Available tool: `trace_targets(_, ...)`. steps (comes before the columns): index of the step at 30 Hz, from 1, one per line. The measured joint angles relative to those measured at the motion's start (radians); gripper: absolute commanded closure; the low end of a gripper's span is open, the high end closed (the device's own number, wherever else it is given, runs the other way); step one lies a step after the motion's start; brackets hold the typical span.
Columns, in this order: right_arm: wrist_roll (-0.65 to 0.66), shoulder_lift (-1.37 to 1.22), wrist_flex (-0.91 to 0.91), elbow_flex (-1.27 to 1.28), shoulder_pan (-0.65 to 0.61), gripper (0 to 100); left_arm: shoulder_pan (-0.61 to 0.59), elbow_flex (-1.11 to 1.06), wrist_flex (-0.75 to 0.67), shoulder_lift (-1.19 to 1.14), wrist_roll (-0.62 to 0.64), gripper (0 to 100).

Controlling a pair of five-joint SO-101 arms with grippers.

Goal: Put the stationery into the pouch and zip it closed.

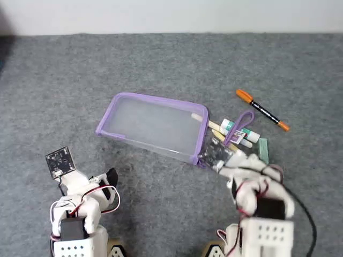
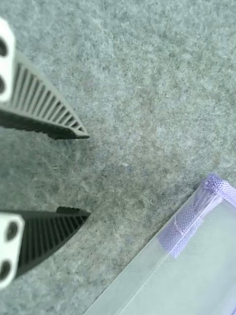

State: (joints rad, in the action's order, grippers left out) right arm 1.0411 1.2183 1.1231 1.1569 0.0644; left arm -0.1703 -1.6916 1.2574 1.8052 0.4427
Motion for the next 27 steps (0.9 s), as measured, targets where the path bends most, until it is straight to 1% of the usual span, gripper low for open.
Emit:
trace_targets(2, 0.048, -0.129, -0.005, -0.087, -0.003, 89.1, 0.0, 0.0, 0.0, 0.0, 0.0, 78)
trace_targets(7, 0.089, -0.457, -0.006, -0.285, -0.061, 88.7, 0.0, 0.0, 0.0, 0.0, 0.0, 78)
trace_targets(10, 0.157, -0.635, -0.006, -0.367, -0.109, 88.4, 0.0, 0.0, 0.0, 0.0, 0.0, 78)
trace_targets(12, 0.181, -0.738, -0.006, -0.417, -0.141, 85.0, 0.0, 0.0, 0.0, 0.0, 0.0, 78)
trace_targets(14, 0.19, -0.836, -0.006, -0.463, -0.167, 78.5, 0.0, 0.0, 0.0, 0.0, 0.0, 78)
trace_targets(16, 0.195, -0.921, -0.006, -0.508, -0.178, 72.7, 0.0, 0.0, 0.0, 0.0, 0.0, 78)
trace_targets(17, 0.196, -0.961, -0.006, -0.531, -0.18, 71.4, 0.0, 0.0, 0.0, 0.0, 0.0, 78)
trace_targets(22, 0.201, -1.125, -0.006, -0.629, -0.199, 71.8, 0.0, 0.0, 0.0, 0.0, 0.0, 78)
trace_targets(27, 0.244, -1.264, -0.006, -0.712, -0.195, 71.9, 0.0, 0.0, 0.0, 0.0, 0.0, 78)
